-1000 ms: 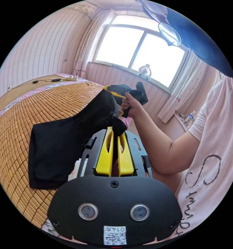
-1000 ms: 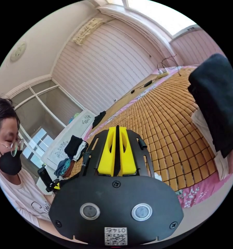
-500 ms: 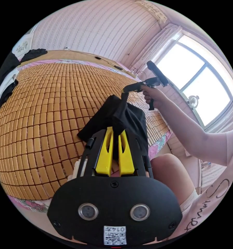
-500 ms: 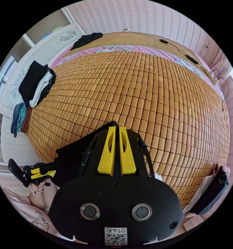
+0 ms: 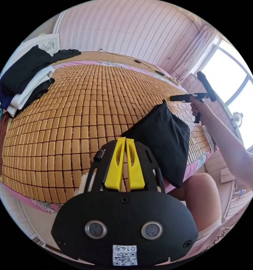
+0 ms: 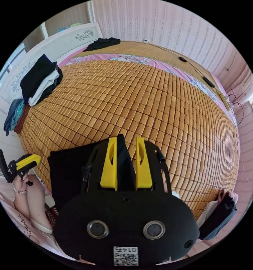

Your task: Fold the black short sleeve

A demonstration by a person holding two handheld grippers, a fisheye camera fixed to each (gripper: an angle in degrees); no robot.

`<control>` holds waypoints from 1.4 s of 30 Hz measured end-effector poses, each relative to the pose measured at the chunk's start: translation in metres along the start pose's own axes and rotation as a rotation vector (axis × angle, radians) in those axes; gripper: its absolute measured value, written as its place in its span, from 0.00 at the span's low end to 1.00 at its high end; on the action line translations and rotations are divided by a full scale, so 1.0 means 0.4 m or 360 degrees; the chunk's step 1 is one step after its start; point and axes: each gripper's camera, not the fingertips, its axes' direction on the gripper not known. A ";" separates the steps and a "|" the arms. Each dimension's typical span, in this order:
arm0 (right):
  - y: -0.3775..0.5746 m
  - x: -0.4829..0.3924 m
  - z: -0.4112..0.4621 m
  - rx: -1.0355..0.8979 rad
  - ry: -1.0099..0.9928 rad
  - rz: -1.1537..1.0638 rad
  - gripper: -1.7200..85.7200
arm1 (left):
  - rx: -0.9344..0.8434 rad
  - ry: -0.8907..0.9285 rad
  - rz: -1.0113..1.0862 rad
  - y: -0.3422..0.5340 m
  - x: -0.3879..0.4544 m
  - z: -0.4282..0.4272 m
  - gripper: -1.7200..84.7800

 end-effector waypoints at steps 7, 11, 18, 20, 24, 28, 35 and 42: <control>0.030 -0.047 0.057 -0.0098 0.0020 -0.0087 0.15 | 0.0104 0.0230 -0.0005 -0.020 -0.007 0.024 0.14; 0.042 -0.063 0.079 -0.0144 -0.0148 -0.0132 0.11 | -0.0020 0.0134 0.0036 -0.024 0.028 0.074 0.17; 0.090 -0.089 0.069 -0.0148 -0.0139 -0.0255 0.06 | 0.0030 -0.0033 0.0067 0.001 0.073 0.086 0.16; 0.116 -0.100 0.057 -0.0139 -0.0109 -0.0320 0.05 | 0.0027 -0.0007 0.0045 0.003 0.068 0.082 0.15; 0.171 -0.109 0.029 -0.0072 -0.0091 -0.0372 0.04 | 0.0072 0.0044 -0.0052 0.021 0.051 0.071 0.14; 0.244 -0.101 -0.012 0.0055 -0.0165 -0.0360 0.03 | 0.0083 -0.0015 -0.0009 0.030 0.067 0.063 0.16; 0.369 -0.068 -0.083 0.0199 -0.0377 -0.0242 0.03 | 0.0000 0.0081 0.0044 0.055 0.079 0.063 0.07; 0.595 -0.033 -0.218 0.0494 -0.0429 -0.0047 0.02 | 0.0222 0.0189 0.0322 0.090 0.138 -0.050 0.05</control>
